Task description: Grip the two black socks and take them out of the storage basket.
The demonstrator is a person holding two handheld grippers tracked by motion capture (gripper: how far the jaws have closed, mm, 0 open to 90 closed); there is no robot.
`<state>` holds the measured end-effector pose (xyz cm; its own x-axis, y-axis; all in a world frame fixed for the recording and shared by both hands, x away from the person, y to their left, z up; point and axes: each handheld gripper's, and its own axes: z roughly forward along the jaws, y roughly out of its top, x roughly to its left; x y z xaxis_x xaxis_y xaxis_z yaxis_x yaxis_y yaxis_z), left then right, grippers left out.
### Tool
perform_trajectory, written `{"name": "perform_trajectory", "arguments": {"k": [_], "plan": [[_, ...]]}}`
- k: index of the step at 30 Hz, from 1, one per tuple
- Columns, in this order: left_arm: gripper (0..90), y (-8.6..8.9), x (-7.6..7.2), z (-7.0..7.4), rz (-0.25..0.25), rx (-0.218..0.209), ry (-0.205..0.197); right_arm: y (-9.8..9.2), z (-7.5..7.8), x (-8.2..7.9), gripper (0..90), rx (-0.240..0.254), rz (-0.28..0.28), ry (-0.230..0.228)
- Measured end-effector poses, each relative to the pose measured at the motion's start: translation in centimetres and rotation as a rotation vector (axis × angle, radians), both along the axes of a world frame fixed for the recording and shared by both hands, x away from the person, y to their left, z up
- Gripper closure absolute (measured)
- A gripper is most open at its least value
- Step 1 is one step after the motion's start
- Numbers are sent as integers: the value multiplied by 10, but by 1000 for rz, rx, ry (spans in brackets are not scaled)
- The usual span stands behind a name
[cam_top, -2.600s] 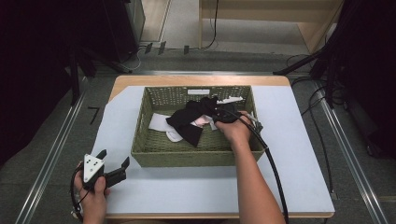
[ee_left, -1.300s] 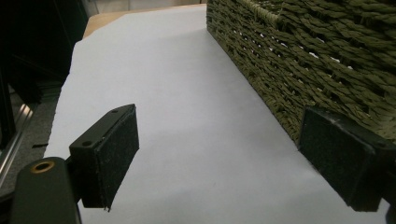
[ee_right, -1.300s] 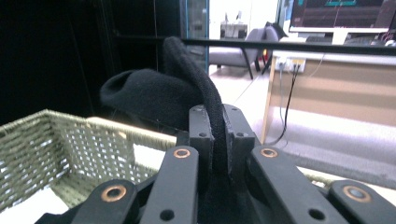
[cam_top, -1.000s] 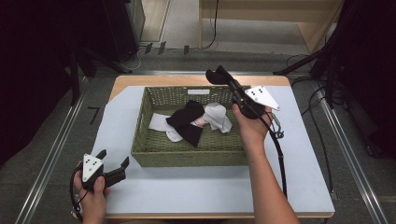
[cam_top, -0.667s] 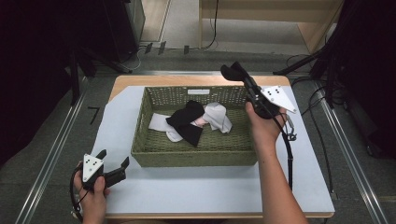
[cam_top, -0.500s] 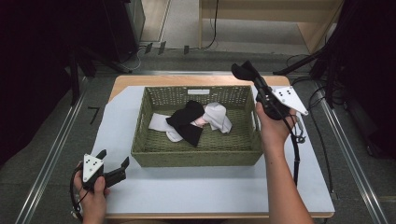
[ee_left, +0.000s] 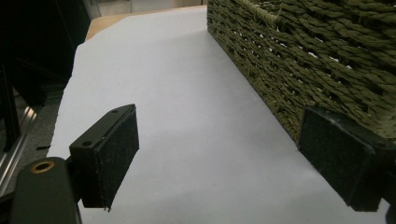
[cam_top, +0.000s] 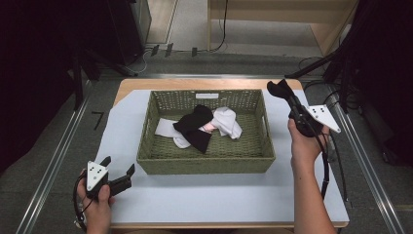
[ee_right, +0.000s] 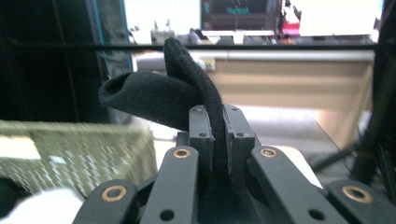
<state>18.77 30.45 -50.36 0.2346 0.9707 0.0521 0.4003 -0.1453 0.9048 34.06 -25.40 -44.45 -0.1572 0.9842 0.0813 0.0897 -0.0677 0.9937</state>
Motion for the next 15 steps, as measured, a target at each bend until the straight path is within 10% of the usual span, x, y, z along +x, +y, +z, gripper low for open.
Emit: {"name": "perform_trajectory", "arguments": {"k": [12,15], "plan": [[138,0,0,0,0,1,-2,-20,-69,-5,846,-4,-81,246],[138,0,0,0,-1,2,-3,-21,-74,-6,724,32,-86,267]]}}
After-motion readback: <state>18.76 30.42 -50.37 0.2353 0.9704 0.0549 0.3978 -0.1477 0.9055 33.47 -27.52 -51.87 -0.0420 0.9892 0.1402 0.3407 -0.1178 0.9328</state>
